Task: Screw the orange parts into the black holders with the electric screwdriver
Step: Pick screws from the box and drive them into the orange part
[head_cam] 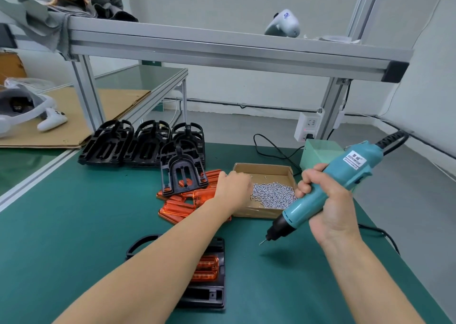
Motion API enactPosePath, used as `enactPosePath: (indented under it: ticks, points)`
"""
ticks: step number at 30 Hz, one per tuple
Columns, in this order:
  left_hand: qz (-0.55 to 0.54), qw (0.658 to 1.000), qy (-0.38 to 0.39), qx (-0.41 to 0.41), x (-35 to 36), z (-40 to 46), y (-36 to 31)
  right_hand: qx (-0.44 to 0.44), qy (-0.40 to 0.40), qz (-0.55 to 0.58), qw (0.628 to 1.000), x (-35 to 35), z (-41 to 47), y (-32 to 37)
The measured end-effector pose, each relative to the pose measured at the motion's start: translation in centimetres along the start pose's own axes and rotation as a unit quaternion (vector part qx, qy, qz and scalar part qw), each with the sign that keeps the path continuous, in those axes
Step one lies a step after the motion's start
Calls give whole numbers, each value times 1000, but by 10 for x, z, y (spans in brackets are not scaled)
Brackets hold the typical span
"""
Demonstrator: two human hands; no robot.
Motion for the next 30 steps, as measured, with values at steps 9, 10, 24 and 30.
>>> enactPosePath:
  ticks: [9,10,24,30]
  points:
    - [-607,788,9,-104,-36,-101,27,-44,-13,123,991,13,-7,22]
    - [-632,765,15,-119,-35,-113,29,-46,-9,136,990,17,-9,23]
    - [-755,640,-33,-141,-48,-180,29,-47,79,184,979,67,-43,18]
    - [-767,626,-35,-135,-50,-185,28,-54,84,167,981,74,-51,20]
Point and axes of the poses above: each hand's wrist, its own z-axis towards the middle knuckle, its own x-axis out of the palm, y = z × x, the point moved 4 cm from there along z, towards the middle knuckle, and after that the axes turned 10 degrees about z, right-handed, at the moved point
